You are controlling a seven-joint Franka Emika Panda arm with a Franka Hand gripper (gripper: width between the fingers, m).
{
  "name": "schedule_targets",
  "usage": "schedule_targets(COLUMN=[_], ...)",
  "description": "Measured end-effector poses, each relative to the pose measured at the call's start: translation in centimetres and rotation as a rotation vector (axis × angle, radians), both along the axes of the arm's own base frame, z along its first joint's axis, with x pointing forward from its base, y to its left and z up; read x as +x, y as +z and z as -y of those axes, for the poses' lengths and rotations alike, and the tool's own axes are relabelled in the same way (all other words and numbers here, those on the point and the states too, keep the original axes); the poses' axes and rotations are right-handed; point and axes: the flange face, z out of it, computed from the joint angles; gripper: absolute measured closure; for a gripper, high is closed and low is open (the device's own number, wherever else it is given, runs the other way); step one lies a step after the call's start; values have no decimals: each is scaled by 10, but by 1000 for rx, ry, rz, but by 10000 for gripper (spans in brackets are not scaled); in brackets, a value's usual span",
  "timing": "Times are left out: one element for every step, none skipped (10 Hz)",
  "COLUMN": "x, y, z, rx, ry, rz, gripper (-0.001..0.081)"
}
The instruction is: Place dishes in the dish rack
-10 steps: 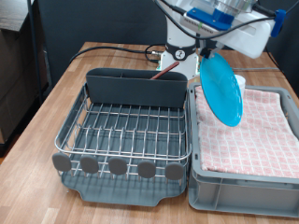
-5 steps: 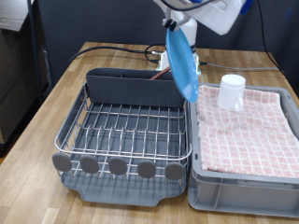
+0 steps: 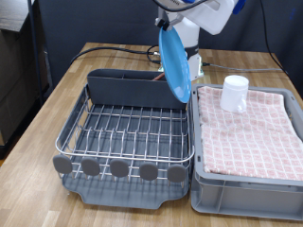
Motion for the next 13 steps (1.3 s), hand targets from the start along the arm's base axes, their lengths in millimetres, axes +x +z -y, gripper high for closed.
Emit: schedule_targets(x=[-2, -4, -7, -10, -14, -17, -20, -23, -25, -24, -23, -22, -21], y=[-1, 0, 0, 2, 4, 7, 11, 15, 18, 20, 20, 20, 18], z=[17, 36, 55, 74, 93, 110, 126, 136, 142, 146, 147, 147, 146], rx=[-40, -77, -106, -127, -149, -162, -170, -169, -168, -168, -172, -176, -177], ry=[23, 50, 77, 100, 124, 143, 159, 170, 185, 206, 223, 231, 235], rz=[-20, -31, -38, -47, -56, -58, -63, -69, -69, -62, -53, -50, -53], gripper=[789, 789, 789, 789, 789, 789, 789, 789, 789, 789, 789, 789, 789])
